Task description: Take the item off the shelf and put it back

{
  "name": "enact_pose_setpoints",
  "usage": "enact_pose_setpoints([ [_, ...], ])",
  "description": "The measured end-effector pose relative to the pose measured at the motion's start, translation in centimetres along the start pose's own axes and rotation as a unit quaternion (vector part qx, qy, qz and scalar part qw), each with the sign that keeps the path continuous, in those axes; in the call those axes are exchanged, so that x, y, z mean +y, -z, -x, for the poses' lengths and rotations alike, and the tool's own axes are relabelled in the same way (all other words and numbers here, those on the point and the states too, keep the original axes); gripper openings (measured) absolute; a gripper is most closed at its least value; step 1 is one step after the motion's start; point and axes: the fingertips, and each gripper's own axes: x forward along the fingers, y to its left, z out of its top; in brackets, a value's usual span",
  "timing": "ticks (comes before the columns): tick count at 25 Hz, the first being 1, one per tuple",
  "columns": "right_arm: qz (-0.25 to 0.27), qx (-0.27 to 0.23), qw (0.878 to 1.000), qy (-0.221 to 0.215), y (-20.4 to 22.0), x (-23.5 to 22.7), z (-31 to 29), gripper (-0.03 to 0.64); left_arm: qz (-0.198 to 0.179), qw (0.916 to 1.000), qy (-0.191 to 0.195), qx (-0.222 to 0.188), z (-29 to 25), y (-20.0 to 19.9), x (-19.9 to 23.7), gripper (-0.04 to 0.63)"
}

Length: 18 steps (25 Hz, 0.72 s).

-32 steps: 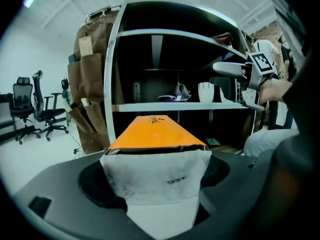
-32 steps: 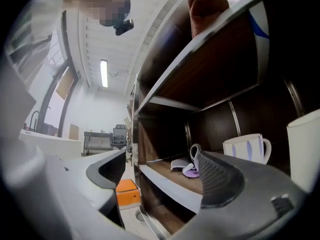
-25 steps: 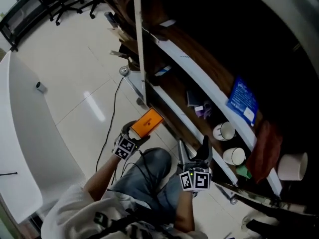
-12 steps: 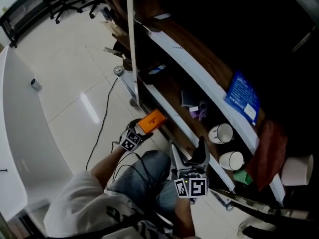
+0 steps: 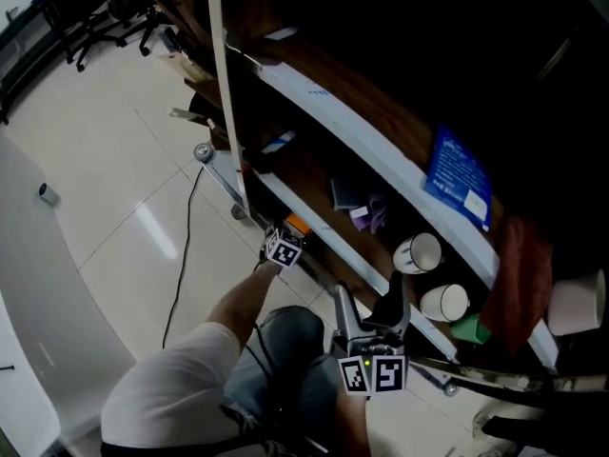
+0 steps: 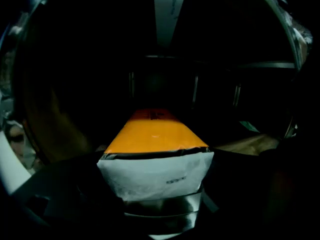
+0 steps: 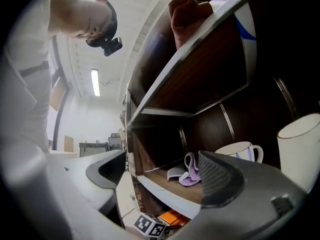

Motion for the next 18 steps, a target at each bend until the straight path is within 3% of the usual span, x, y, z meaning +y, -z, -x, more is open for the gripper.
enact_pose_setpoints([
  [4, 0.012, 0.011, 1.0, -0.008, 0.1, 0.5, -0.1, 0.462, 0.021, 0.9983, -0.015, 0.052, -0.1, 0.9, 1.3, 0.528],
  [8, 0.038, -0.01, 0.999, -0.028, -2.0, 1.4, 0.5, 0.462, 0.047, 0.9985, -0.017, 0.024, 5.5, -1.5, 0.7, 0.538],
  [11, 0.055, 0.011, 0.998, -0.033, -4.5, 1.8, 1.8, 0.462, 0.072, 0.9969, -0.028, -0.015, 12.5, -5.8, -1.4, 0.538],
  [13, 0.045, 0.041, 0.998, -0.031, -7.3, 2.5, 3.1, 0.462, 0.087, 0.9954, -0.042, -0.005, 18.7, -7.9, -2.9, 0.538],
  [16, 0.032, 0.074, 0.996, -0.03, -14.5, 5.1, 4.8, 0.462, 0.092, 0.9948, -0.041, 0.011, 29.5, -12.7, -5.2, 0.538],
  [18, 0.028, 0.077, 0.996, -0.03, -20.3, 7.2, 5.1, 0.462, 0.068, 0.9974, -0.024, 0.001, 36.3, -18.3, -6.7, 0.537],
])
